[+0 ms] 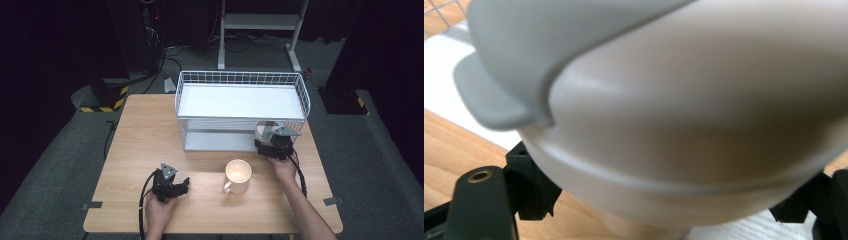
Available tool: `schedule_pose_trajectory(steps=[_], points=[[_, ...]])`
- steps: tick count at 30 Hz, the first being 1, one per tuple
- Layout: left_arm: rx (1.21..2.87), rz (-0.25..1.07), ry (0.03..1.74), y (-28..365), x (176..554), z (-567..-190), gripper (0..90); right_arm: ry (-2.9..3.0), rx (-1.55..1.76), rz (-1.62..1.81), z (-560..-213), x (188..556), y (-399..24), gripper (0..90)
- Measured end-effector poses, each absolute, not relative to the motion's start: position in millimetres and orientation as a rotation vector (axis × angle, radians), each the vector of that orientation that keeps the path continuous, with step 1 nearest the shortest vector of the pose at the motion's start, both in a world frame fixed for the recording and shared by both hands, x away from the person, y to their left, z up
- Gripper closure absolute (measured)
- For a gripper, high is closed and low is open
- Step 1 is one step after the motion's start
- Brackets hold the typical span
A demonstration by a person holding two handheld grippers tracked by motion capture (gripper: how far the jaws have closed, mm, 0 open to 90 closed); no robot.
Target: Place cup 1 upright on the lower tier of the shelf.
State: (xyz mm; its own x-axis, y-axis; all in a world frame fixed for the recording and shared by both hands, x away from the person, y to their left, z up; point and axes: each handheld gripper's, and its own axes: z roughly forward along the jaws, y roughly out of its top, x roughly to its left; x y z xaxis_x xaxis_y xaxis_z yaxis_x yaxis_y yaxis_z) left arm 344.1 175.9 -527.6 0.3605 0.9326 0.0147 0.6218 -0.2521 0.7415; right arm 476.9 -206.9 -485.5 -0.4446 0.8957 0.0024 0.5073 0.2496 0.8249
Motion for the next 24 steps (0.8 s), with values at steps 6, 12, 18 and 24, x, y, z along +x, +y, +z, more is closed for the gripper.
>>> schedule_pose_trajectory(steps=[6,12,18,24], points=[[1.976,0.615,1.344,175.9,344.2,-527.6,23.6,2.030,1.272,1.091,-487.4,482.7,-206.9,18.7],[1.976,0.615,1.344,175.9,344.2,-527.6,23.6,2.029,1.313,1.093,-486.9,481.4,-207.7,15.8],[1.976,0.615,1.344,176.0,344.1,-527.6,23.6,2.054,1.324,1.078,-487.6,480.7,-210.7,13.8],[1.976,0.615,1.344,176.0,344.1,-527.6,23.6,2.061,1.326,1.046,-490.9,476.3,-210.7,16.2]])
